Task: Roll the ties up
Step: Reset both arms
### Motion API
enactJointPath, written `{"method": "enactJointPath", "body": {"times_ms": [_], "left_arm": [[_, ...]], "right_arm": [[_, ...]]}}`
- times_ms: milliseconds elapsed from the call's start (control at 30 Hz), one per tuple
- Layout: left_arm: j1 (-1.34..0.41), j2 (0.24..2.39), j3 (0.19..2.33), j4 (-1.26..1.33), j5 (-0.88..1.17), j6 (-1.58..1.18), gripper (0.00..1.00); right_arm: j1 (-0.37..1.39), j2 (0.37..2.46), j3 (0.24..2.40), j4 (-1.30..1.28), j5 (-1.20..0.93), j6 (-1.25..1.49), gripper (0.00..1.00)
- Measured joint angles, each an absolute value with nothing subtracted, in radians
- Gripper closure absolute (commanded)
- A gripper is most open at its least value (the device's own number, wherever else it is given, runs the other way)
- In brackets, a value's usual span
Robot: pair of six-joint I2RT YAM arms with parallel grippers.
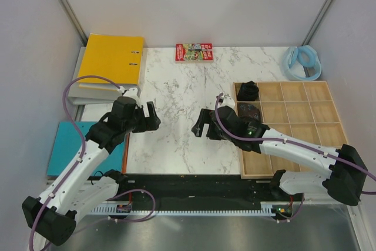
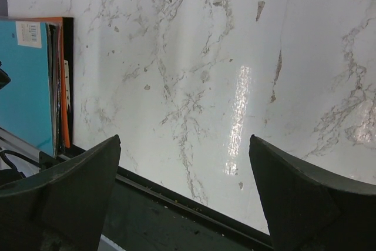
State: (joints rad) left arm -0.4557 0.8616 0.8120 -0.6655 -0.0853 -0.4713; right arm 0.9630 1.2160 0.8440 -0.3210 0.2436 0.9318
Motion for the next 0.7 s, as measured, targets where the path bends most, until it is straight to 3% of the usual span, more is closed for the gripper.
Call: {"method": "enactJointPath", "body": {"times_ms": [700], "left_arm": [[-0.456, 0.871, 0.812, -0.665, -0.098, -0.462, 0.05]], "right_arm": [[0.965, 1.246, 0.842, -0.321, 0.253, 0.937, 0.02]]}}
